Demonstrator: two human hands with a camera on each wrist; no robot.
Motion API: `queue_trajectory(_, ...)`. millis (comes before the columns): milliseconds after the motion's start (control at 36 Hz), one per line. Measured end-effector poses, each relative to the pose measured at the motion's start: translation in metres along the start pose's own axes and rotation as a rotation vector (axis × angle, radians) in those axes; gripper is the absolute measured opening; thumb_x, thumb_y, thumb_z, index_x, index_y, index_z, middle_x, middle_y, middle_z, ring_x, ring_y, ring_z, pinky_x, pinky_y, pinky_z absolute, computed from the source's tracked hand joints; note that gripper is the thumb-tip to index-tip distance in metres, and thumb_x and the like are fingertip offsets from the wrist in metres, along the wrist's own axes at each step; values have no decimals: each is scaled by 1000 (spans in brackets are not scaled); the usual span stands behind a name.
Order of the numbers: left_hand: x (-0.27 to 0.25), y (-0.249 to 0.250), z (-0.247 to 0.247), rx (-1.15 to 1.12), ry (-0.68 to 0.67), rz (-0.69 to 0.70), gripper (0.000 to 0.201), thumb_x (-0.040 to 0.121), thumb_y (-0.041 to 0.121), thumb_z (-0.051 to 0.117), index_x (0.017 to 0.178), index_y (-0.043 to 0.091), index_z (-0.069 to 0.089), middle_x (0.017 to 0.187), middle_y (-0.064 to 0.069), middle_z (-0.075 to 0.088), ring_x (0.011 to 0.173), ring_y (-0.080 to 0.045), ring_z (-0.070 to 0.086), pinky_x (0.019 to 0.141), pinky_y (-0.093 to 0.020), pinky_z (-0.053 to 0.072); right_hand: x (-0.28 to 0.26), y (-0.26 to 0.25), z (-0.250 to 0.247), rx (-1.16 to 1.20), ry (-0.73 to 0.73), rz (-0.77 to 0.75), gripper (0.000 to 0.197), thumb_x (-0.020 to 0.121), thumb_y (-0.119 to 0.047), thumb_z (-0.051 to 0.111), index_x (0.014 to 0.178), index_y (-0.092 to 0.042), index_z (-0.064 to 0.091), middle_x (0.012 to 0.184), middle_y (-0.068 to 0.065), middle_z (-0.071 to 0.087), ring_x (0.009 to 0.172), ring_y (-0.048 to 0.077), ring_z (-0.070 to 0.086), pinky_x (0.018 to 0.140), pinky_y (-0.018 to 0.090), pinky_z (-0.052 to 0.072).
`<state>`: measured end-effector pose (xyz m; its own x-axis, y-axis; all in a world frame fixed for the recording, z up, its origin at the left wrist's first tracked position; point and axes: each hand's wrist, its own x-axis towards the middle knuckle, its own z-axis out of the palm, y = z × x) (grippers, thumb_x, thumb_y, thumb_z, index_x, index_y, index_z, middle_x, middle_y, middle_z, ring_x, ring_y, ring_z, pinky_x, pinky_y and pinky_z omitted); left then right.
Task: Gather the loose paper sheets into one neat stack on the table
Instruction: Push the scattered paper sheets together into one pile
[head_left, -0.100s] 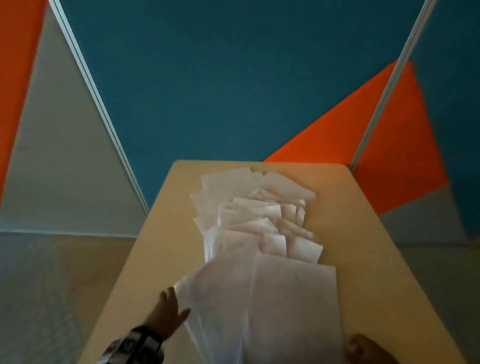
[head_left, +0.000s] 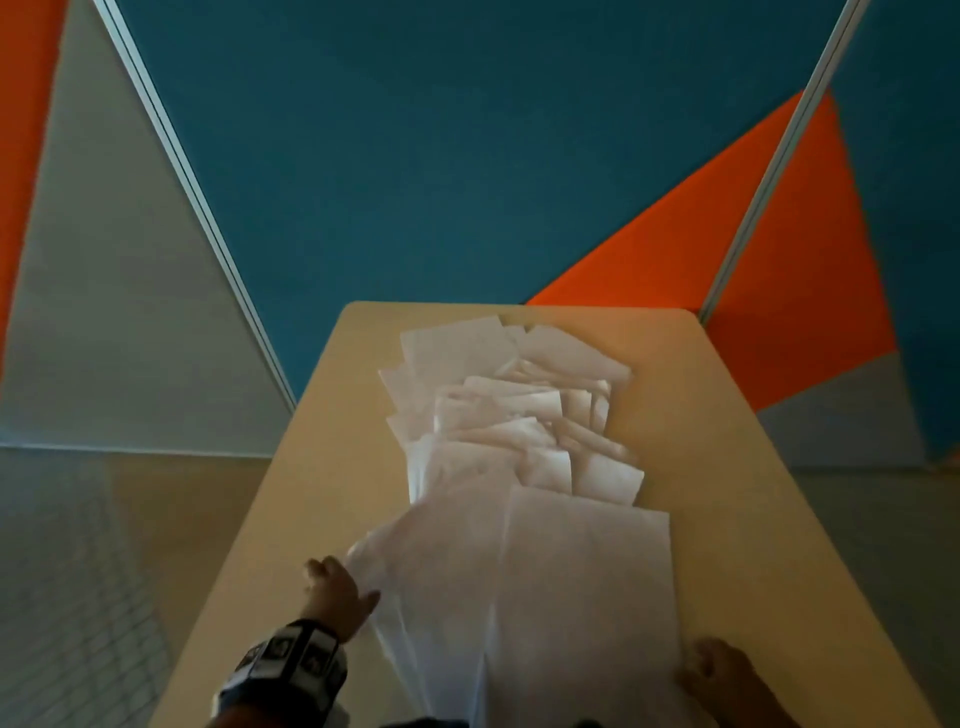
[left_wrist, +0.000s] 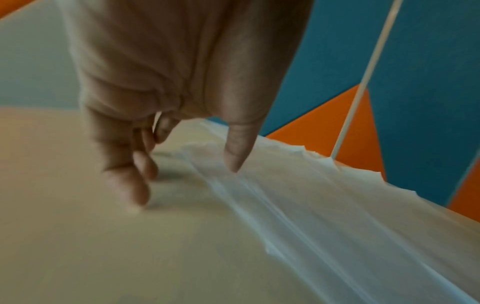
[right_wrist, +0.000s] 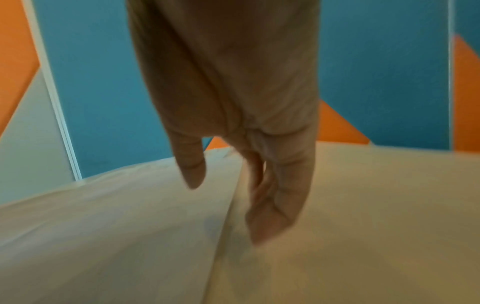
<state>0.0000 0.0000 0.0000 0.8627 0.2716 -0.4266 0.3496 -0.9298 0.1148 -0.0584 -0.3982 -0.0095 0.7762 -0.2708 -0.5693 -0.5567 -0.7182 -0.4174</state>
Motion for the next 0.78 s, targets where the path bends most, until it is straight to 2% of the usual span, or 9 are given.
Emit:
queue_trajectory(56,1,9,2,-31,-30,-51,73,91,47,41,131,-12,24,135,-24,36,125,-34,38,104,-31,33,0,-5,9,55,9,-3,59,77,-38,61,114,7,55,113,23,56,98,22,49,94,36,39)
queue_trajectory(139,5,19,0,-161,-56,-110,73,87,43,52,130,-11,26,133,-26,34,125,-36,37,98,-32,36,5,-3,12,135,51,22,16,77,-10,70,88,-7,58,100,23,55,89,29,53,86,41,44)
queue_trajectory(167,6,22,-4,-182,-48,-123,77,86,43,54,129,-13,25,134,-26,32,124,-38,36,103,-36,35,6,-3,13,163,39,11,17,76,-7,70,87,-9,56,101,25,57,87,32,56,83,42,46)
queue_trajectory(250,13,25,-7,-257,-31,-138,82,79,39,65,131,-11,25,135,-24,27,124,-41,33,109,-41,29,15,-3,16,183,47,18,30,79,-7,67,106,3,58,107,27,59,90,39,60,74,36,45)
queue_trajectory(361,16,32,-12,-327,-61,-89,80,77,30,70,129,-13,26,133,-27,28,121,-42,38,107,-41,36,16,-13,14,158,7,4,36,82,-6,62,109,16,53,88,17,52,70,25,47,67,31,36)
queue_trajectory(500,16,51,-13,-554,-84,98,74,75,6,72,131,-12,27,134,-27,36,124,-39,42,104,-40,37,11,-39,24,108,-52,-134,53,86,-14,60,133,-1,39,130,21,44,117,34,49,99,37,40)
queue_trajectory(611,18,65,-12,-630,-158,234,73,79,10,69,135,-5,26,137,-24,40,127,-35,42,106,-41,38,6,-62,31,70,-130,-276,68,84,-31,62,139,-6,30,138,17,41,128,32,41,108,37,35)
queue_trajectory(667,20,67,-11,-706,-109,153,77,78,9,70,135,-8,21,138,-26,37,127,-36,41,105,-42,37,7,-66,30,101,-142,-272,79,76,-48,66,137,-8,35,137,16,44,126,32,45,108,40,37)
queue_trajectory(778,25,49,-7,-703,34,-165,83,77,15,72,132,-18,19,136,-36,31,124,-44,40,105,-46,35,14,-49,21,71,-24,-180,47,87,-18,60,129,-1,45,130,22,48,119,35,49,101,38,39)
